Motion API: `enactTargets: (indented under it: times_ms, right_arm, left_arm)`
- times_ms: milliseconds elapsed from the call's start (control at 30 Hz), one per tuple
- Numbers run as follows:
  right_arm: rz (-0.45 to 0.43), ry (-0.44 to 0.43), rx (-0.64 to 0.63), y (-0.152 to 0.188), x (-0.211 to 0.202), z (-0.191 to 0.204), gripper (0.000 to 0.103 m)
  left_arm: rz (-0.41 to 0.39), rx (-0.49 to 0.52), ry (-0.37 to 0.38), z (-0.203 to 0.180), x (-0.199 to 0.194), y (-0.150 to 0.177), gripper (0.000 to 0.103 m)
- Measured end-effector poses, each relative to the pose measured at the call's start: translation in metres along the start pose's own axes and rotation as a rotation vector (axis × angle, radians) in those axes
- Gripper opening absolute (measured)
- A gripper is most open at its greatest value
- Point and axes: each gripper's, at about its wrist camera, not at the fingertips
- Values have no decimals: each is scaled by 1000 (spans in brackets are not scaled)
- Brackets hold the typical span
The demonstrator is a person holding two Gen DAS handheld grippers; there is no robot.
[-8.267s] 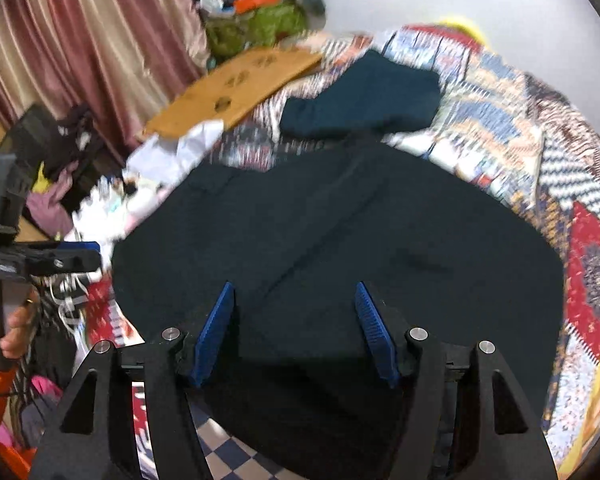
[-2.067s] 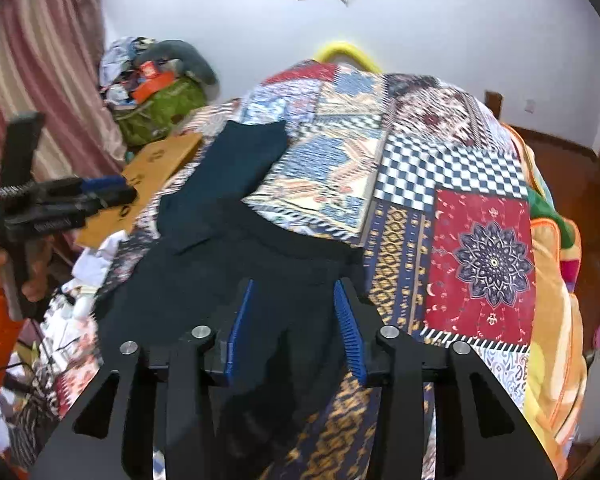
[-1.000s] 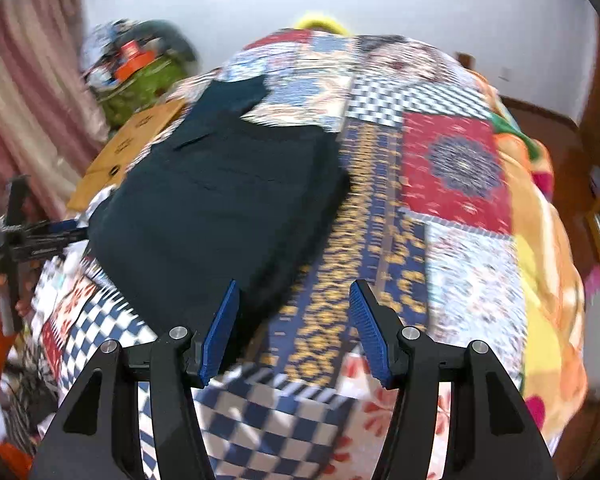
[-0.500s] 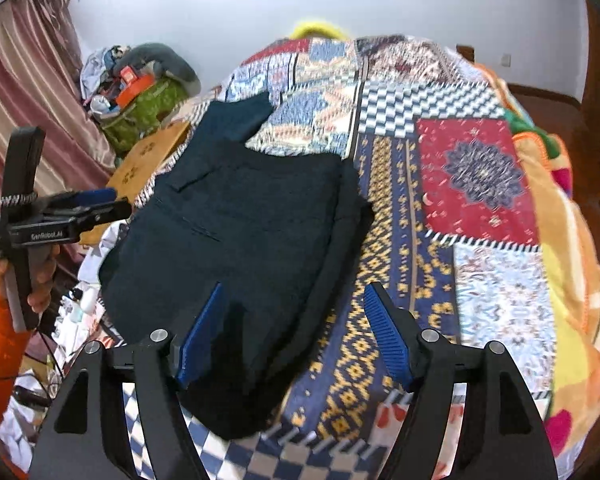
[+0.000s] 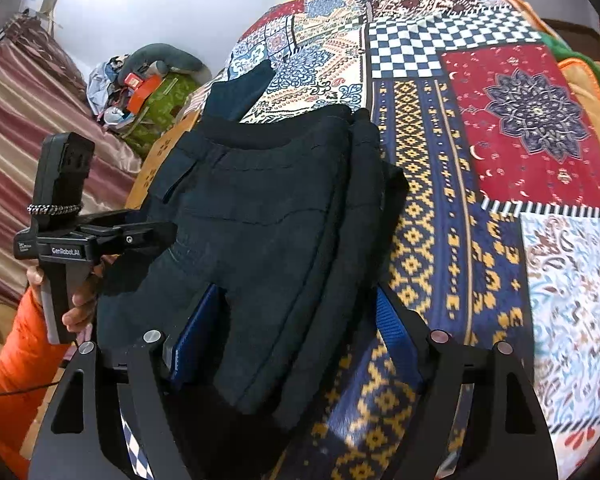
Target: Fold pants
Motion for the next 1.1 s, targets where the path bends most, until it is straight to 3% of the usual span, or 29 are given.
enactTargets:
  times_ms: [100, 200, 267, 400, 433, 500, 633, 900, 1100]
  right_arm:
    - [12, -23, 5, -6, 5, -2, 68]
    - [30, -39, 10, -13, 9, -2, 55]
    - [23, -38, -3, -17, 10, -1, 40]
    - [18, -31, -39, -23, 5, 6, 28]
    - [12, -19, -60, -24, 2, 10, 26]
    - [-1, 14, -111, -26, -3, 19, 25]
    - [-30, 18, -163, -28, -17, 31, 22]
    - [-104, 44, -269, -40, -40, 66, 21]
    - [-160, 42, -366, -74, -43, 98, 21]
  left_arm:
    - [21, -8, 40, -6, 4, -6, 84]
    - [27, 19, -2, -19, 9, -9, 82]
    - [23, 7, -11, -21, 8, -9, 77]
    - [-41, 38, -60, -28, -5, 0, 57]
    - [-64, 57, -82, -32, -9, 4, 47]
    - [-91, 81, -123, -40, -16, 14, 40]
    - [-126, 89, -120, -47, -32, 29, 30]
    - [-248, 89, -136, -58, -75, 40, 28]
    - [-381, 50, -156, -43, -122, 29, 28]
Point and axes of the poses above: each gripper's, at about its wrist camera, not at the fingertips, and x roughly the way its jaws point, z to its left, y to its underside, and after that the axes turned 7 degrees about -x, right-handed
